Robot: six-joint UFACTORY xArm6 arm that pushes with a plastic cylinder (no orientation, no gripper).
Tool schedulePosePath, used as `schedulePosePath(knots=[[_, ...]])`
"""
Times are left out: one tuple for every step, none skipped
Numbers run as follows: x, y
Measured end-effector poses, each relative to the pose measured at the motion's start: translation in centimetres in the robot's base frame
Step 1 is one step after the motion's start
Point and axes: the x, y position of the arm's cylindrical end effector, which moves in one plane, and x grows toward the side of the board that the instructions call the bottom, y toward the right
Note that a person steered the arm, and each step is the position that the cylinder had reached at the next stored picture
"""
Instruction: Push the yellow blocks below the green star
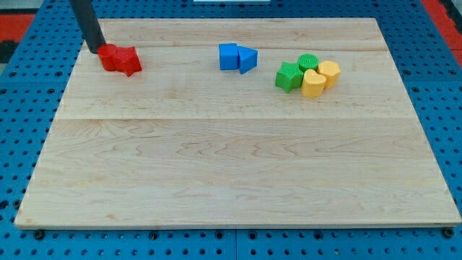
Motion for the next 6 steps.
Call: schedulePosePath(knots=[[0.1,1.1],[0.1,1.1],[-0.9,2.7],[-1.3,8.5],[-0.9,16.2],[1.2,20.1]])
